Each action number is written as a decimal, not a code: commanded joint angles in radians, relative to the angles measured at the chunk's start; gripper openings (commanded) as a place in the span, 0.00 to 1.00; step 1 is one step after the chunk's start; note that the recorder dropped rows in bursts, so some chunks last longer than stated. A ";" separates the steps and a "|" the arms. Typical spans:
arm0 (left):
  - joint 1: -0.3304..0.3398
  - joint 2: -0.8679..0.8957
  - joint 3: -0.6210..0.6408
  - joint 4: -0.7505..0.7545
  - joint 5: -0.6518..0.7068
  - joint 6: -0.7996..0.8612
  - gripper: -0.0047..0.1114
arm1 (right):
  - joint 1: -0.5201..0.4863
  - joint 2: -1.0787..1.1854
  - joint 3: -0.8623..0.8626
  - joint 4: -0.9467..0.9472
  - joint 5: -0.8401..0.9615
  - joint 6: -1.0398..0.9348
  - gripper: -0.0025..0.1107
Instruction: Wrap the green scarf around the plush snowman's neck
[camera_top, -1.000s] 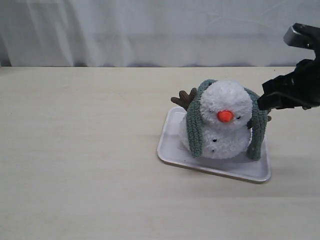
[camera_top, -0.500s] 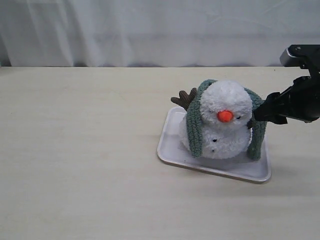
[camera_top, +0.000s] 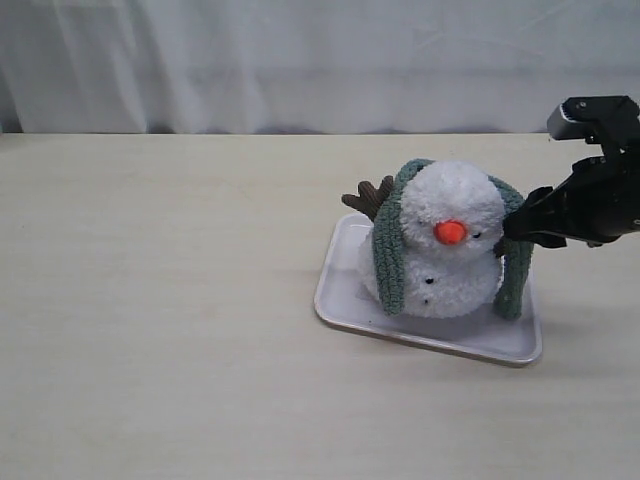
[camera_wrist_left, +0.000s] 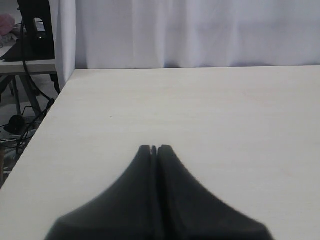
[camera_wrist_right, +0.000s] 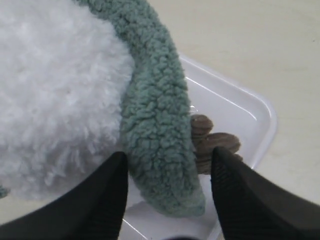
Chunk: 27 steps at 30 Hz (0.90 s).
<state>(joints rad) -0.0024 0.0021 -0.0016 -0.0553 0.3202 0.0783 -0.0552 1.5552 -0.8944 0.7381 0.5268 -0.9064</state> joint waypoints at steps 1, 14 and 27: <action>-0.005 -0.002 0.002 0.001 -0.013 -0.005 0.04 | 0.000 0.002 -0.001 0.010 -0.032 -0.017 0.45; -0.005 -0.002 0.002 0.001 -0.013 -0.005 0.04 | 0.000 0.066 -0.001 0.068 -0.054 -0.025 0.45; -0.005 -0.002 0.002 0.001 -0.013 -0.005 0.04 | 0.000 0.050 -0.001 0.119 -0.044 -0.025 0.06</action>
<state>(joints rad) -0.0024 0.0021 -0.0016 -0.0553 0.3202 0.0783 -0.0552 1.6200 -0.8944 0.8431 0.4783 -0.9232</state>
